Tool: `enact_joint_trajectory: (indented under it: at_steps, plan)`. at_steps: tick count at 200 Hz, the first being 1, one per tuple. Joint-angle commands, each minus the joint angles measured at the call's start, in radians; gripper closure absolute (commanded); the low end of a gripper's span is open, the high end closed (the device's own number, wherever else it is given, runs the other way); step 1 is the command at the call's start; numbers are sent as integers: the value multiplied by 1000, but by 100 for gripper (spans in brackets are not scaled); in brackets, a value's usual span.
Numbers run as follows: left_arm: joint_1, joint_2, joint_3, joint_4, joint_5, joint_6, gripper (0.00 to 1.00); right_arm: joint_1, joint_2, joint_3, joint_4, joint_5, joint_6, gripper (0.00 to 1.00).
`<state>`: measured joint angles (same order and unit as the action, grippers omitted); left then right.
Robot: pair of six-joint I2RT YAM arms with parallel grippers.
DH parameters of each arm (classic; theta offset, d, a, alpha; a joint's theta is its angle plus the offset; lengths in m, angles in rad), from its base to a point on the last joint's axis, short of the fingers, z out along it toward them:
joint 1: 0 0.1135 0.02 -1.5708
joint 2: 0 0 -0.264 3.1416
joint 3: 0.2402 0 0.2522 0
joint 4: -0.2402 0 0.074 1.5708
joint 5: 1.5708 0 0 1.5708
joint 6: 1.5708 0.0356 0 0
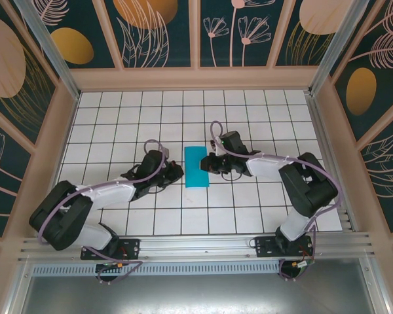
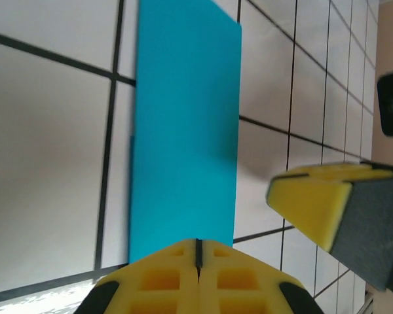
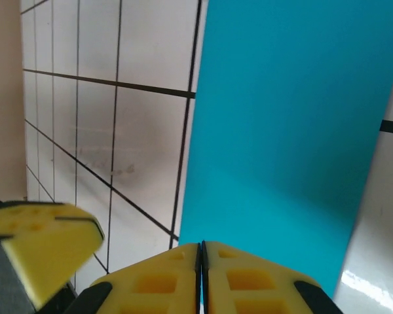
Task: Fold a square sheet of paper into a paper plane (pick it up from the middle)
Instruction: Third fold the triangle at the center of the table.
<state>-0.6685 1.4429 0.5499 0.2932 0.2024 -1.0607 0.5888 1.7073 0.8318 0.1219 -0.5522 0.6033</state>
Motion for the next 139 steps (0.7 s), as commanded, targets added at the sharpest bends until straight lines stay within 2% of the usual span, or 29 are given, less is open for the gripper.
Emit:
enact_joint_trajectory:
  at_steps: [1,45,112,139]
  plan:
    - [-35,58,40,68,2,-39,100,-1,49,34,47,-4,43,88]
    - [-61,147,50,11,-44,-44,100,-1,76,45,45,-5,61,89]
    - [-63,217,46,20,-8,-45,100,-8,35,21,-3,23,70,89]
    - [-65,231,28,8,-19,-52,100,-13,-25,-17,-47,74,103,80]
